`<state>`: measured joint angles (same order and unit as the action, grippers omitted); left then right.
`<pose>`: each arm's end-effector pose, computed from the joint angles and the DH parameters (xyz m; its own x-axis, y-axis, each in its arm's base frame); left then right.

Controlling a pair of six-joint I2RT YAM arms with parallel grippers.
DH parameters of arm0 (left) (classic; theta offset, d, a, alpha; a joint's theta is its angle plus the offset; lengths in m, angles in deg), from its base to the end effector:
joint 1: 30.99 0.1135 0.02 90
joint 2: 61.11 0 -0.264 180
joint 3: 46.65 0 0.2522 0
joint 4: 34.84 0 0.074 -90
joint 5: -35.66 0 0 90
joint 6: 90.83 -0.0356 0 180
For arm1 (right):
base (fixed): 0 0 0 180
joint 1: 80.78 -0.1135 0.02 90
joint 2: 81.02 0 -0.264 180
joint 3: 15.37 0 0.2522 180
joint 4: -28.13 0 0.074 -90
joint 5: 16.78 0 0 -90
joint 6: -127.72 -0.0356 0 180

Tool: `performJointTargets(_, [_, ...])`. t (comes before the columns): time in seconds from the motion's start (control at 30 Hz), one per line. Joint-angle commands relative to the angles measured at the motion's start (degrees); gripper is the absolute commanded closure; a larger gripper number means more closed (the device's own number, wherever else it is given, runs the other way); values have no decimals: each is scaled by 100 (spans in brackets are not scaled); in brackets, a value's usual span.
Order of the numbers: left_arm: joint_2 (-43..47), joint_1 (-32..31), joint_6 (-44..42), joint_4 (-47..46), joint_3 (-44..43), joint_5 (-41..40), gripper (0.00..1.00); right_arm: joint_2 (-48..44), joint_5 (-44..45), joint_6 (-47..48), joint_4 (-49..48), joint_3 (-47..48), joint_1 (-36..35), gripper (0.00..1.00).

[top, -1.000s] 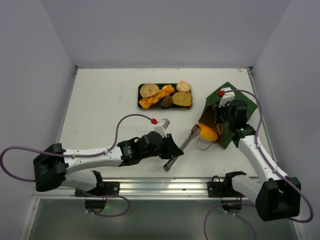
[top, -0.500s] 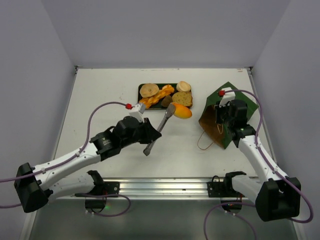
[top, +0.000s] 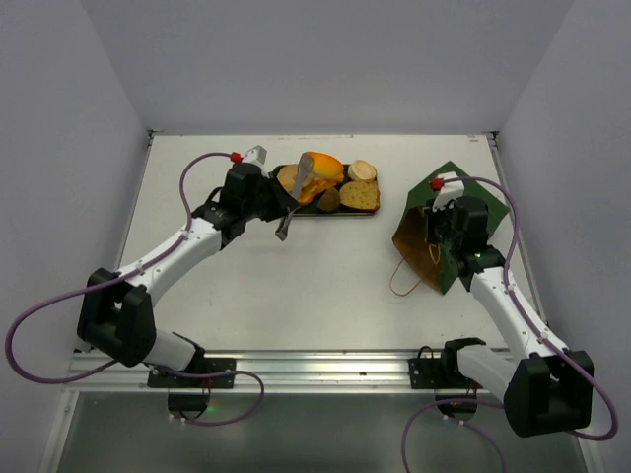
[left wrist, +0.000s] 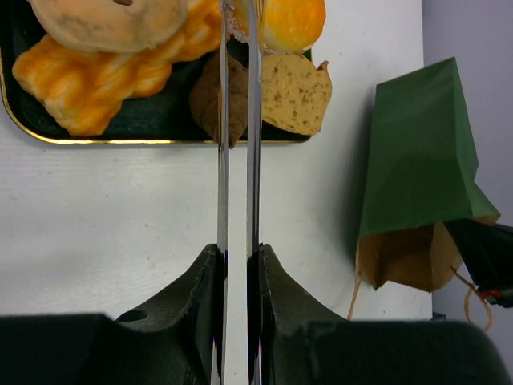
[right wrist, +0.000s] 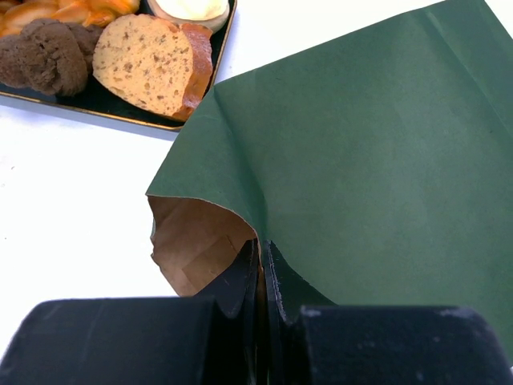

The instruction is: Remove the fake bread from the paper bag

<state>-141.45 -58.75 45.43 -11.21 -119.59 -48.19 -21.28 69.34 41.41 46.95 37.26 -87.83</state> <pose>0.2810 -0.1522 0.2849 -0.7086 -0.4388 -0.5525 0.0468 0.7522 -0.6573 0.2336 0.0313 0.2624 -0.4213 -0.1168 -0.8994 -0.2104 0.9772 -0.0284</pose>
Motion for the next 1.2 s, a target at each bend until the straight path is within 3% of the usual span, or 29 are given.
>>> performJointTargets(0.0, [-368, 131, -100, -539, -576, 281, 100, -130, 36, 27, -269, 50, 28, 97])
performJointTargets(0.67, [-1449, 131, -284, -328, -1289, 510, 100, -147, 28, 71, -242, 50, 28, 97])
performJointTargets(1.17, [-1617, 131, -451, -117, -1342, 466, 98, -147, 10, 89, -251, 41, 28, 97])
